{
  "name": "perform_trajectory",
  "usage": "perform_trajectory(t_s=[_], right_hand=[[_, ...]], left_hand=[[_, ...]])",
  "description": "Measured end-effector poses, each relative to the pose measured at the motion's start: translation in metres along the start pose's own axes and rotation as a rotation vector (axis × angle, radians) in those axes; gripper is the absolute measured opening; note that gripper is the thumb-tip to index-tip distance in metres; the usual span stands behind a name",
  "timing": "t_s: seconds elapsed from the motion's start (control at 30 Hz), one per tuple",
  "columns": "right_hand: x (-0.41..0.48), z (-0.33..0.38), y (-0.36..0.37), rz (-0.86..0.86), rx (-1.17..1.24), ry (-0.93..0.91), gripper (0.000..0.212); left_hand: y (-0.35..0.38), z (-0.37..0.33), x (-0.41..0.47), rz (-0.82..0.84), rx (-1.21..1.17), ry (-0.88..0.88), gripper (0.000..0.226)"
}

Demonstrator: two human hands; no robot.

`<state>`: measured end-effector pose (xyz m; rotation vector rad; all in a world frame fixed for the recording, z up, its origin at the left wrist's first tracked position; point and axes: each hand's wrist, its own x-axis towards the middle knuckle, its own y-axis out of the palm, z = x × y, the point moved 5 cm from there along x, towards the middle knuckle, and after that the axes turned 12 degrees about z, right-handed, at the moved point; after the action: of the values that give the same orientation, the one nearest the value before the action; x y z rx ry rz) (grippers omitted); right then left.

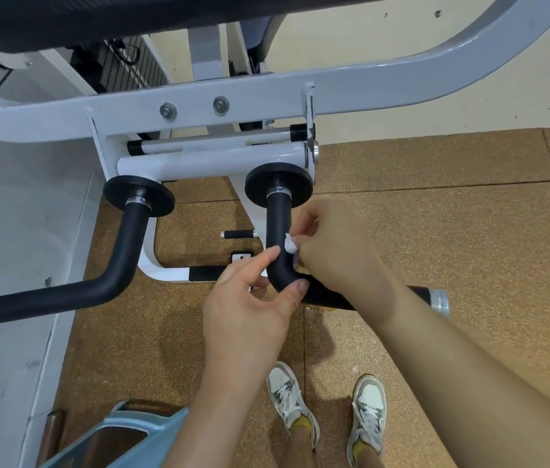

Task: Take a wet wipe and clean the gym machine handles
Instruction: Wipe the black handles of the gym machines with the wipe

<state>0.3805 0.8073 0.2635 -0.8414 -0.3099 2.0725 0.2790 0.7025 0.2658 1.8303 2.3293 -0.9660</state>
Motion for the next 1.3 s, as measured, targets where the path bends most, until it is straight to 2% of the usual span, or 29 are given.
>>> perform_trajectory(t_s=[0.07, 0.2, 0.23, 0.33, 0.4, 0.5, 0.53, 0.6, 0.73, 0.8, 0.87, 1.07, 1.17, 1.23, 1.3], right_hand=[[0.005, -0.003, -0.002, -0.072, 0.113, 0.042, 0.004], [-0.003, -0.005, 0.006, 0.056, -0.028, 0.035, 0.004], [-0.003, -0.005, 0.007, 0.041, -0.007, 0.032, 0.006], [0.010, -0.008, 0.003, -0.102, 0.239, 0.070, 0.009], [0.016, -0.013, 0.002, -0.114, 0.372, 0.097, 0.012], [0.005, -0.013, 0.004, 0.049, 0.170, 0.099, 0.012], [0.004, -0.014, 0.005, 0.056, 0.159, 0.099, 0.011], [0.011, -0.013, 0.007, -0.011, 0.275, 0.104, 0.012], [0.033, -0.018, 0.015, -0.206, 0.711, 0.165, 0.016], [0.034, -0.022, 0.024, -0.214, 0.930, 0.200, 0.004], [0.033, -0.024, 0.031, -0.205, 1.119, 0.250, 0.014], [0.040, -0.022, 0.043, -0.377, 1.458, 0.363, 0.006], [0.047, -0.028, 0.050, -0.303, 1.554, 0.478, 0.008], [0.051, -0.029, 0.055, -0.210, 1.527, 0.531, 0.008], [0.053, -0.026, 0.059, -0.113, 1.476, 0.563, 0.027]], left_hand=[[-0.001, 0.000, 0.000, -0.008, 0.007, -0.006, 0.049], [-0.005, 0.001, 0.001, -0.022, 0.035, -0.028, 0.057], [-0.005, 0.001, 0.001, -0.019, 0.040, -0.034, 0.058], [-0.006, 0.000, 0.002, -0.012, 0.045, -0.041, 0.058], [-0.006, 0.000, 0.002, -0.008, 0.045, -0.036, 0.057], [-0.007, 0.002, 0.003, -0.009, 0.045, -0.030, 0.056], [-0.007, 0.002, 0.003, -0.008, 0.046, -0.033, 0.055], [-0.007, 0.001, 0.003, -0.003, 0.048, -0.034, 0.056], [-0.008, 0.001, 0.006, -0.005, 0.027, -0.010, 0.054], [-0.005, 0.000, 0.008, 0.009, 0.044, 0.033, 0.052], [-0.004, -0.001, 0.011, 0.017, 0.048, 0.077, 0.052], [-0.005, 0.004, 0.017, 0.037, 0.067, 0.095, 0.052], [-0.005, 0.003, 0.017, 0.046, 0.077, 0.109, 0.051], [-0.004, 0.004, 0.015, 0.053, 0.049, 0.101, 0.051], [-0.004, 0.004, 0.012, 0.054, 0.031, 0.095, 0.051]])
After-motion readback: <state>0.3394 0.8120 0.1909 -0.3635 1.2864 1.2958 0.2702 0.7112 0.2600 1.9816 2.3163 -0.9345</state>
